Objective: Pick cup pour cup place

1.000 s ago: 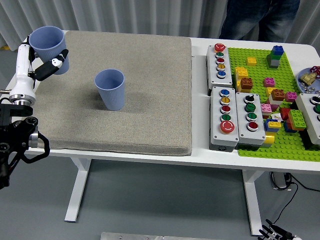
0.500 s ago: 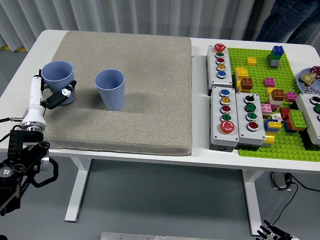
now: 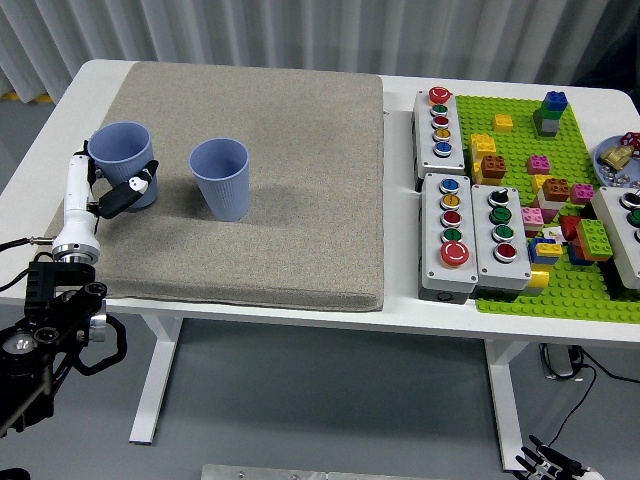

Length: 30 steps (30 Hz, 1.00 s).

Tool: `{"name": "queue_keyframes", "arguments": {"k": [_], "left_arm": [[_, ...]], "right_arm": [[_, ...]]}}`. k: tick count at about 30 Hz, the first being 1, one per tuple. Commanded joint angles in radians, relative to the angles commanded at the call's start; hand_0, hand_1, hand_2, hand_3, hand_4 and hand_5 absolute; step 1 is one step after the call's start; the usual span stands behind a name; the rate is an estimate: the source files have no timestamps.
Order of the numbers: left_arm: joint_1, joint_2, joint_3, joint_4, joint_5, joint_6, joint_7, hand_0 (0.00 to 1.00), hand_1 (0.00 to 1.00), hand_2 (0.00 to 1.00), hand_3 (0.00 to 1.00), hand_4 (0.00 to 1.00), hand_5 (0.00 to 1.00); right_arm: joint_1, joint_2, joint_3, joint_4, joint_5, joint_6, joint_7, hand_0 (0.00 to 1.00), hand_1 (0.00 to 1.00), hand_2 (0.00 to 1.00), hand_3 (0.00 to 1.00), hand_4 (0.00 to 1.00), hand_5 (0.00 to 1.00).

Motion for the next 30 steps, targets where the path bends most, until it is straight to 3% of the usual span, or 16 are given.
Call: {"name": "queue_keyframes", "arguments": {"k": [6,12,13,18,19,30], "left_arm": [[-0.001,-0.032,-0.011,0.022,-0.007,-0.008,-0.014,0.491,0.533,0.643,0.601,0.441,0.002],[0.001,-0.035,-0.018,0.019,0.009,-0.005,-0.018,0.491,0.533,0.643,0.601,0.441,0.002],[0.002,-0.035,-0.020,0.018,0.011,-0.006,-0.018,0.557,0.638,0.719,0.630,0.702,0.084],[0.001,-0.036,-0.033,0.014,0.044,-0.030,-0.012,0.557,0.638,0.719,0.630,0.702,0.084],[0.002,-0.037,-0.035,0.016,0.044,-0.030,-0.011,0.597,0.681,0.772,0.678,0.755,0.138],[0.006,-0.042,-0.045,0.022,0.055,-0.050,0.001,0.607,0.686,0.793,0.688,0.765,0.148]], "right_arm": [[-0.001,0.004,-0.002,0.000,-0.001,-0.001,-0.002,0.765,0.695,0.726,0.619,0.230,0.156],[0.000,0.004,0.001,0.000,0.000,-0.001,-0.001,0.765,0.695,0.726,0.619,0.230,0.156],[0.000,0.004,0.002,0.000,0.000,0.000,-0.001,0.765,0.696,0.726,0.620,0.230,0.156],[0.000,0.004,0.004,0.000,-0.004,-0.001,-0.001,0.765,0.696,0.726,0.620,0.230,0.156],[0.000,0.004,0.004,0.000,-0.005,-0.001,-0.001,0.764,0.696,0.726,0.619,0.228,0.155],[0.001,0.006,0.001,0.000,-0.002,-0.002,-0.003,0.765,0.696,0.726,0.619,0.228,0.154]]}}
